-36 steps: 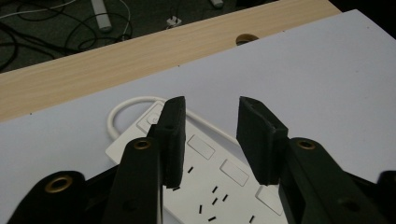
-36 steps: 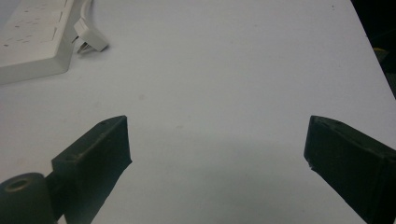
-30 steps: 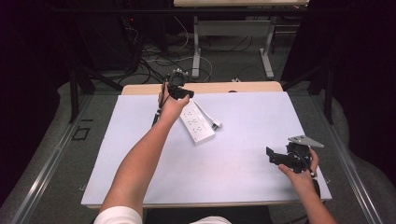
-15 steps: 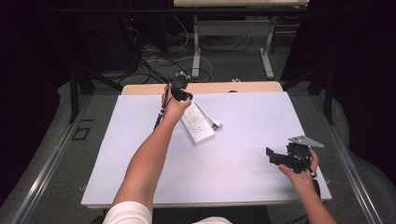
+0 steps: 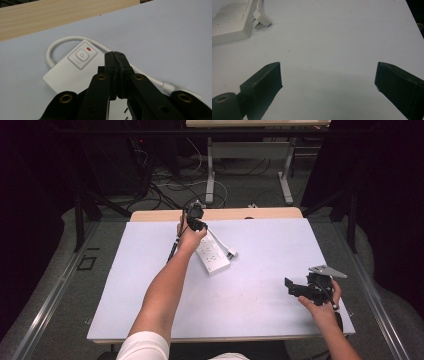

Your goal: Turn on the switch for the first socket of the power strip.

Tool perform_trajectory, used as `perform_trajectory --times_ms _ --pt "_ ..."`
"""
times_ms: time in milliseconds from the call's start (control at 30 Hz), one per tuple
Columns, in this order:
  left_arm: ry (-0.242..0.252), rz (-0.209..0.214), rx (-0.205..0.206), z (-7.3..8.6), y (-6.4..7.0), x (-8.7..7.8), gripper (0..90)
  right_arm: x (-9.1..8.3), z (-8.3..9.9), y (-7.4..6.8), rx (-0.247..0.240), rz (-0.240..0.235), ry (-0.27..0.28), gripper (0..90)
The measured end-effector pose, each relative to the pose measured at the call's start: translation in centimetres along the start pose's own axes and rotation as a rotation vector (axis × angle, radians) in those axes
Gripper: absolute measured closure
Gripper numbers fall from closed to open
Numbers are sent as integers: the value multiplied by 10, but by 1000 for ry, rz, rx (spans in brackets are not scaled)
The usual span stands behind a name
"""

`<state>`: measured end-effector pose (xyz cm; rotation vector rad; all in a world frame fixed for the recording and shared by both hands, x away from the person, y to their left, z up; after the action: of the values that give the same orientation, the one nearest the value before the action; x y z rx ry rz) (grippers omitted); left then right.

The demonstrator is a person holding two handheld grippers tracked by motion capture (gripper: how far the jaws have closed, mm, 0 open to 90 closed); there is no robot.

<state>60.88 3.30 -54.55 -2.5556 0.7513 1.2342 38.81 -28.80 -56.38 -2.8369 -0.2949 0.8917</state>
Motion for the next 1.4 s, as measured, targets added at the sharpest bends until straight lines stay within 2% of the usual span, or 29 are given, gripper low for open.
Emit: perform_trajectory --times_ms 467,700,1400 --pt "-29 13 -26 8 0 19 898 -2 0 0 2 7 11 66" --pt "-51 4 -10 14 -1 28 898 -3 1 1 12 12 14 66" --pt "-43 -11 4 15 1 37 876 -4 1 2 -4 5 8 66"
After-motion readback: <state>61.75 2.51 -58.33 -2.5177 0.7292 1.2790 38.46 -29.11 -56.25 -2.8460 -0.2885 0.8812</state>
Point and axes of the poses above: each handheld gripper's, and its own axes: x roughly forward along the jaws, z roughly out of its underside, y roughly to its right, the point moved 8 cm from there along x, roughly forward along the jaws, and after that the axes turned 8 degrees about x, right-handed, at the moved point
